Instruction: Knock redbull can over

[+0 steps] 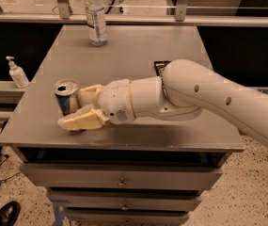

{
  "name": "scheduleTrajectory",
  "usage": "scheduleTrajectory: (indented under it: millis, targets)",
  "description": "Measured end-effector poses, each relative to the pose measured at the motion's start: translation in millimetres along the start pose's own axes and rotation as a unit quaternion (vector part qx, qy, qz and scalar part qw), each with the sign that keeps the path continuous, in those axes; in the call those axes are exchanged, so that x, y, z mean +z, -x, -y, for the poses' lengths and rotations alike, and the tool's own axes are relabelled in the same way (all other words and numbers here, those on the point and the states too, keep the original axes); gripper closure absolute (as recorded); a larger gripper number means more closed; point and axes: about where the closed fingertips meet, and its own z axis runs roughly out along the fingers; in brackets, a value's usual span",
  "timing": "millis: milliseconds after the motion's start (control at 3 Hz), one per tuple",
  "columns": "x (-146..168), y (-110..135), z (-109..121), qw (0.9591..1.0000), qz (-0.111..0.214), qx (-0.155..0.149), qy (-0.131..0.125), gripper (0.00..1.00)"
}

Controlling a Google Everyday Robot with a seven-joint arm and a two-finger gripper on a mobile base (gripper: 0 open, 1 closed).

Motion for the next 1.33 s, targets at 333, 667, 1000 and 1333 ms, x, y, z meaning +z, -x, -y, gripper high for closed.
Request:
scheduleTrajectory:
  millis: [333, 667, 1000, 1333]
  targets:
    - [-2.2, -0.1, 9.1, 0.9999, -0.005, 0.006, -0.013, 0.68]
    - [-21.6, 7.8, 30.0, 0.9987, -0.037, -0.008, -0.033, 0.92]
    - [-54.6, 22.5, 55.2, 0.9923, -0.105, -0.042, -0.051, 1.0]
    - [-84.6, 35.7, 77.7, 0.9751, -0.202, -0.077, -0.051, 1.0]
